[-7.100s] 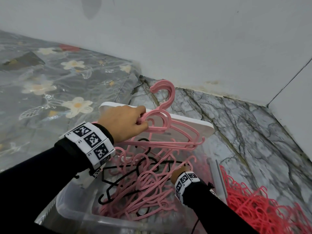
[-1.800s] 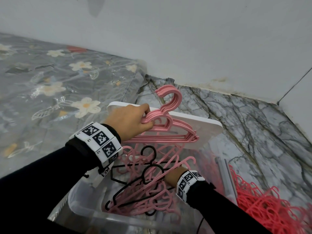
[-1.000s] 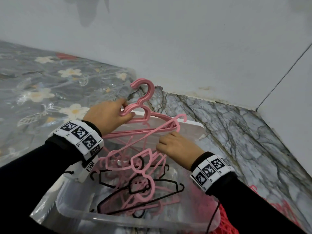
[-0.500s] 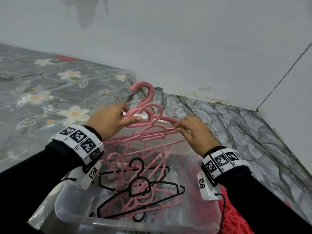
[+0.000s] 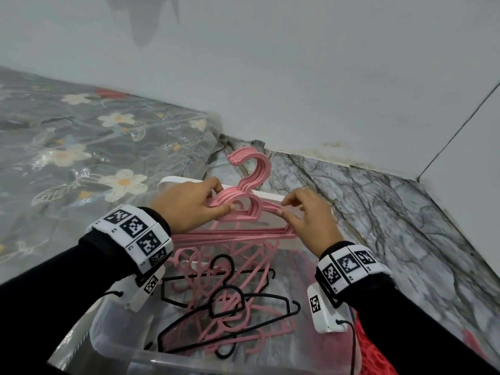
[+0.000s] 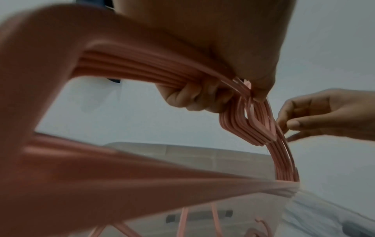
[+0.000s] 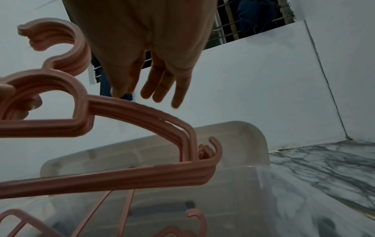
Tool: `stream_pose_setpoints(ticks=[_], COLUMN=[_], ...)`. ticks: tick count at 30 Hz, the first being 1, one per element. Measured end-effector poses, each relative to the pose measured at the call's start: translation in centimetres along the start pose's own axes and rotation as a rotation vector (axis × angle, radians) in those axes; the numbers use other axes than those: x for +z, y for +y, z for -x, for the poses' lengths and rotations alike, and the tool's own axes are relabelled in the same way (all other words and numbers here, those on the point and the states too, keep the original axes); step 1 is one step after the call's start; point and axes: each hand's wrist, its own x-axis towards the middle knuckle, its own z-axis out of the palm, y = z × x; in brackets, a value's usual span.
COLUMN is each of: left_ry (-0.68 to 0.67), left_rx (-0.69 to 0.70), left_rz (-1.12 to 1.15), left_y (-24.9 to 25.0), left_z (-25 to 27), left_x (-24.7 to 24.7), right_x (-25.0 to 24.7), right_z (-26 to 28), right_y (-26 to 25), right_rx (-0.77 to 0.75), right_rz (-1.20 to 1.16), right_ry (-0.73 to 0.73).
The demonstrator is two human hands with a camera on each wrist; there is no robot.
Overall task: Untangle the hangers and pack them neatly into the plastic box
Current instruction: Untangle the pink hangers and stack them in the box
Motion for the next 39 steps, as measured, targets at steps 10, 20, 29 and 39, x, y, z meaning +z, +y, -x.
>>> stream_pose_setpoints(ticks=[10, 20, 29, 39], left_ry=[0.040, 0.061, 0.050, 0.051], left_rx=[-0.002, 0.033, 0.026, 0.024], left_rz=[0.043, 0.029, 0.035, 0.014], left_y=[-0.5, -0.7, -0.6, -0.4], left_z=[-0.2, -0.7, -0.7, -0.7], left_x=[0.0, 0.8, 0.5, 0.2], right_x=[6.2, 15.0, 14.5, 10.8], right_z=[2.9, 5.4, 6.6, 3.6], right_y=[0.2, 4.2, 2.2, -1.2], right_rx=[-0.050, 0.051, 0.145, 0.077], right_rz=[0.546, 0.558, 0.458, 0.360], right_ry=[-0.867, -1.096, -1.052, -1.082])
